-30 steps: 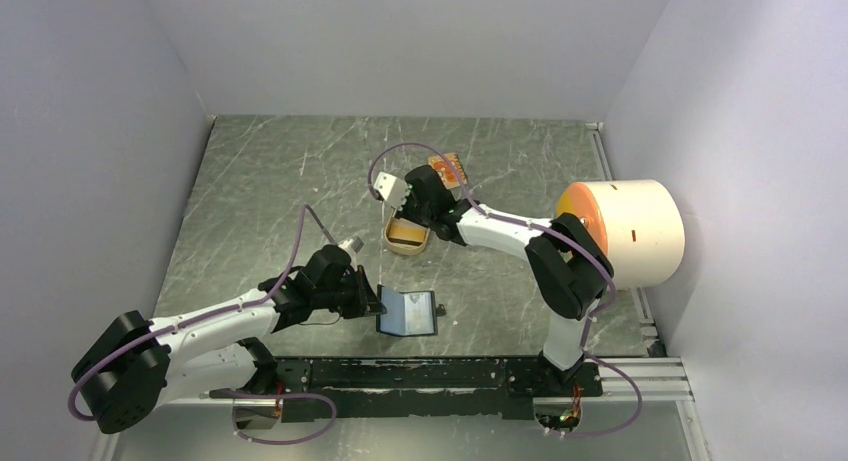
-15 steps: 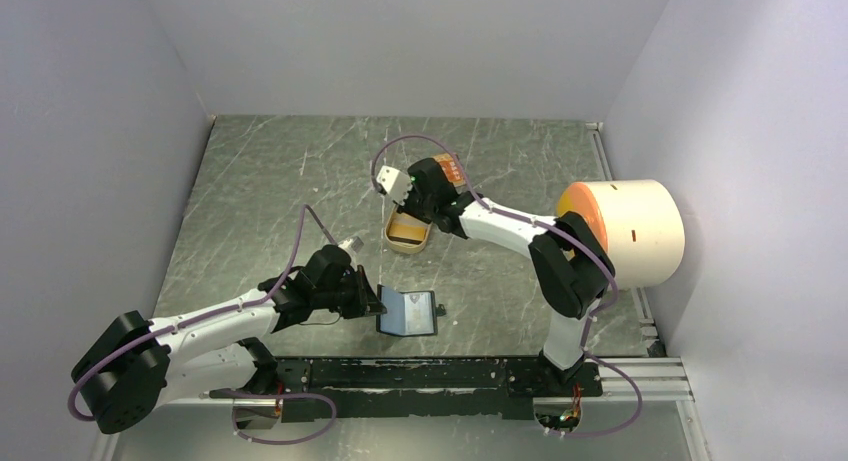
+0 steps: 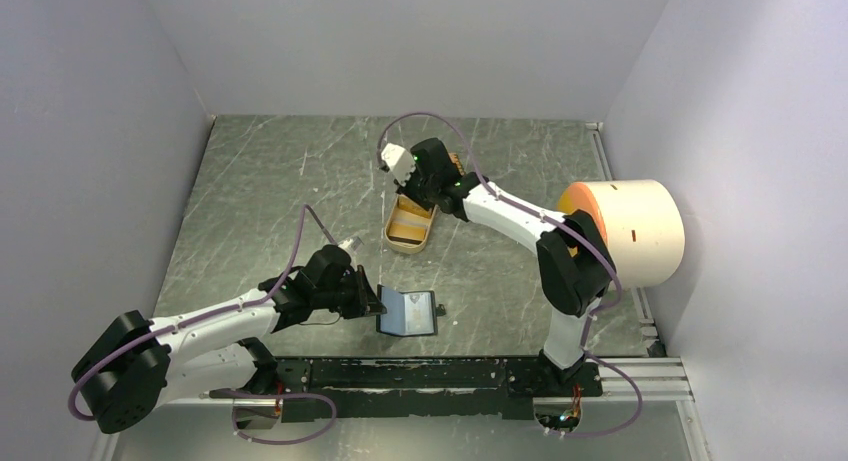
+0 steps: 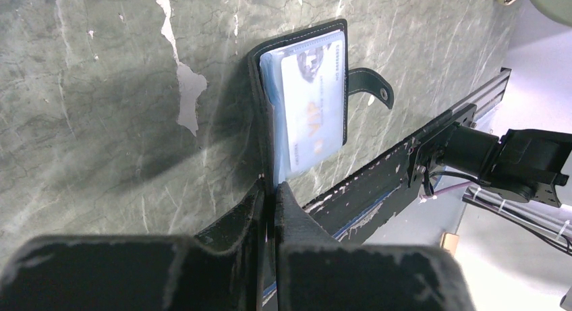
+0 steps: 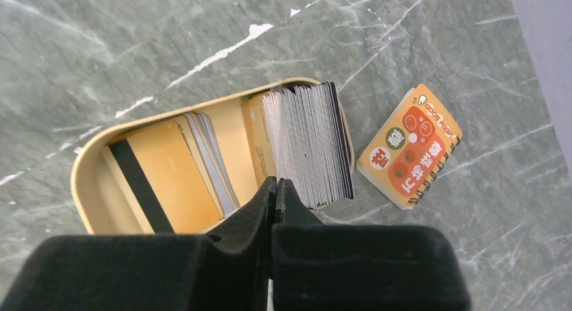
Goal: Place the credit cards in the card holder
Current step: Pick up the credit card from the storage box, then insert the credit card into the card holder.
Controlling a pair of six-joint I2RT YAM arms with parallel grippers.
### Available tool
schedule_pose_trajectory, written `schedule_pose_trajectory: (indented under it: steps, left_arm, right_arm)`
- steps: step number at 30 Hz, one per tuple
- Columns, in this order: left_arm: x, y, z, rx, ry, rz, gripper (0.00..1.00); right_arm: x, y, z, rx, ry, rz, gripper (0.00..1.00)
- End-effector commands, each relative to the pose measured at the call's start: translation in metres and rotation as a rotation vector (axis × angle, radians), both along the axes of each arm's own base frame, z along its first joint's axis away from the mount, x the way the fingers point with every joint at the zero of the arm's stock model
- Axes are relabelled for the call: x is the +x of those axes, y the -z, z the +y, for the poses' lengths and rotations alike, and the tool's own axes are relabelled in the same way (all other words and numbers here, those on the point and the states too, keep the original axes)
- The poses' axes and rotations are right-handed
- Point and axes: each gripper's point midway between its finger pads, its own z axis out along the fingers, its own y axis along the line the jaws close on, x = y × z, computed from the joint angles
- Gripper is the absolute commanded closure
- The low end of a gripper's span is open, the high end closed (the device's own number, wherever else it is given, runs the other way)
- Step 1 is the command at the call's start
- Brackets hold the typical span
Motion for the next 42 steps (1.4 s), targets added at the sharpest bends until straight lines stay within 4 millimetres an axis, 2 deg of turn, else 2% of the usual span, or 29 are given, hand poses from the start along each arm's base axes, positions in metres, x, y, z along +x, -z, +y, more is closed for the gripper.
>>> schedule_pose_trajectory:
  steps: [1, 8, 12, 15, 17, 22, 30, 33, 37, 42]
  left_arm:
    - [0.007, -0.013, -0.010, -0.046, -0.004, -0.014, 0.91]
    - [0.008, -0.015, -0.016, -0.091, -0.015, -0.004, 0.91]
    - [0.008, -0.012, -0.019, -0.096, -0.017, 0.017, 0.91]
    - [0.004, -0.014, -0.026, -0.179, -0.017, 0.039, 0.91]
    - [0.003, -0.014, -0.030, -0.212, -0.020, 0.052, 0.91]
    - [0.007, -0.006, -0.024, -0.158, -0.055, 0.064, 0.91]
    - [0.012, 0.006, -0.004, -0.125, -0.140, 0.085, 0.91]
    - [0.014, 0.011, 0.006, -0.087, -0.160, 0.095, 0.91]
    - [0.018, 0.018, 0.018, -0.100, -0.197, 0.119, 0.91]
    - [0.022, 0.026, 0.027, -0.074, -0.209, 0.123, 0.84]
  right_arm:
    - [-0.014, -0.003, -0.004, 0.061, 0.061, 0.107, 1.00]
    - [-0.040, -0.018, -0.005, 0.185, 0.158, 0.218, 1.00]
    - [-0.054, -0.043, -0.003, 0.310, 0.262, 0.297, 1.00]
    - [-0.071, -0.061, 0.001, 0.455, 0.327, 0.374, 1.00]
    - [-0.083, -0.064, 0.000, 0.552, 0.356, 0.458, 1.00]
    - [-0.113, -0.077, 0.008, 0.820, 0.377, 0.659, 1.00]
    - [-0.182, -0.089, 0.017, 1.255, 0.314, 1.187, 1.00]
    - [-0.194, -0.080, 0.012, 1.268, 0.326, 1.244, 1.00]
    - [-0.196, -0.062, 0.003, 1.175, 0.395, 1.162, 1.00]
    - [-0.196, -0.037, -0.014, 1.066, 0.502, 1.001, 1.00]
